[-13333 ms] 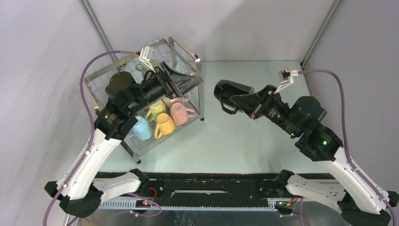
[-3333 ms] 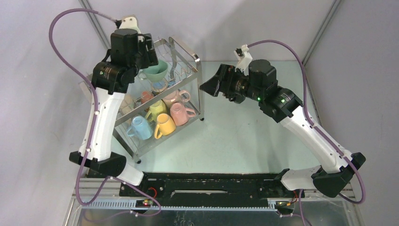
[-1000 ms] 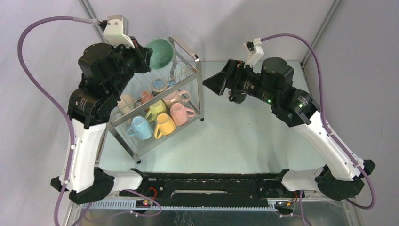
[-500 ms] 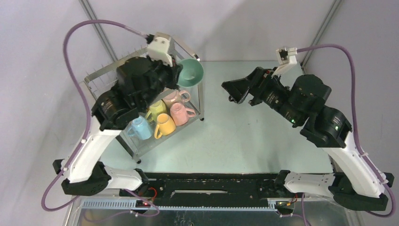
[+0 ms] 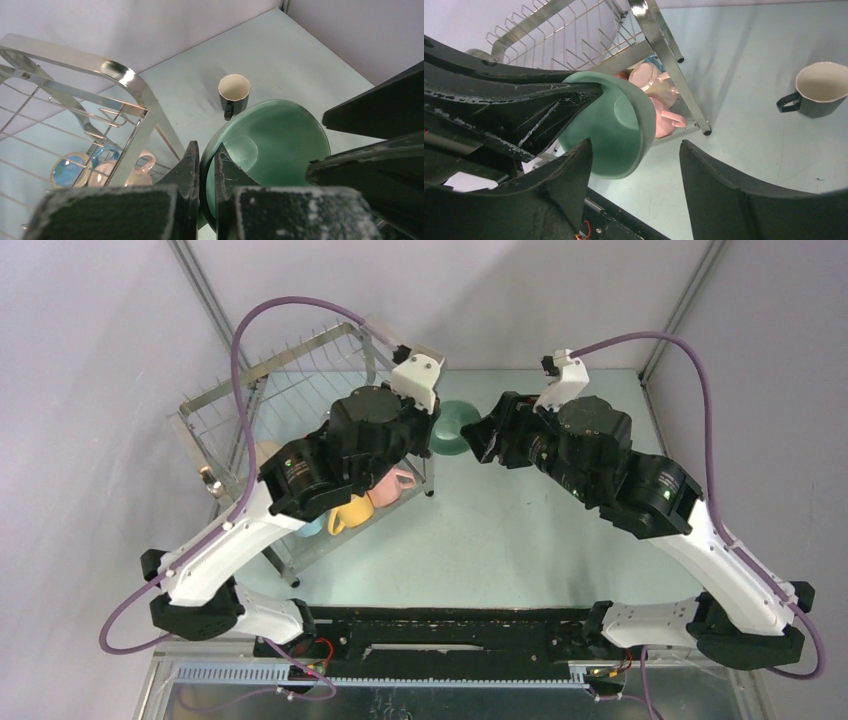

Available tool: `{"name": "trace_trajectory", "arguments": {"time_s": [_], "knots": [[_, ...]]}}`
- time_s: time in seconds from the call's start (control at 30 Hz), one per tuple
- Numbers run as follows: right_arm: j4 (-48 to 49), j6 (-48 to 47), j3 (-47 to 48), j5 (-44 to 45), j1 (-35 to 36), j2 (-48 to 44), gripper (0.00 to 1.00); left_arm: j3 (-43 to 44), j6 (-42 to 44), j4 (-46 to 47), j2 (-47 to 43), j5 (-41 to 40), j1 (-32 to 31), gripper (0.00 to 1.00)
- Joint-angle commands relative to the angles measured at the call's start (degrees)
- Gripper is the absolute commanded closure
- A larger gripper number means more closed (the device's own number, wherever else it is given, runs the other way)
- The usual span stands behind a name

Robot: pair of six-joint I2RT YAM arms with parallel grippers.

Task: Unload the cups from the dish rack
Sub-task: Unload the cup from the dish rack, then place the cup at the center of the board.

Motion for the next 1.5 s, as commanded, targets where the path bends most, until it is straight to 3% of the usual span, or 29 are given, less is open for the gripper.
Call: {"name": "trace_trajectory", "arguments": {"time_s": [0.0, 0.37, 0.6, 0.7, 0.77, 0.93, 1.07, 1.23, 1.47], "knots": [[-1.9, -0.5, 0.7, 3.1, 0.7, 0.5, 0.31, -0.9, 0.9, 6.7, 0.0, -1.6, -1.5, 1.00], [-4.7, 0.2, -0.2, 4.8, 0.5, 2.0, 0.54, -1.9, 1.2, 8.1, 1.8, -1.6, -3.8, 1.00], [-4.7, 0.8, -1.5, 3.4, -1.4, 2.1, 0.81, -3.7, 0.5, 9.5, 1.5, -1.5, -4.2, 1.00], [-4.8, 1.0, -1.8, 2.7, -2.1, 2.3, 1.00, -4.0, 0.3, 9.5, 1.5, -1.0, -4.3, 1.00], [-4.8, 1.1, -1.7, 2.6, -2.5, 2.3, 1.00, -4.4, 0.3, 9.6, 1.5, -0.5, -4.3, 0.98], [-5.0, 1.4, -2.1, 2.5, -3.6, 1.9, 1.00, -4.1, -1.2, 8.7, 1.8, -1.5, -4.2, 0.72], [-4.8, 1.8, -2.5, 0.2, -5.7, 1.3, 1.00, -2.9, -2.9, 6.9, 1.7, -2.2, -4.1, 0.37], [-4.6, 2.5, -3.6, -2.8, -9.9, -0.2, 1.00, -1.9, -5.2, 5.1, 0.2, -0.4, -3.1, 0.02], [-5.1, 3.2, -7.1, -6.1, -20.2, -1.7, 1.00, 0.7, -6.6, 2.1, -3.6, 3.4, -1.6, 0.00]]}}
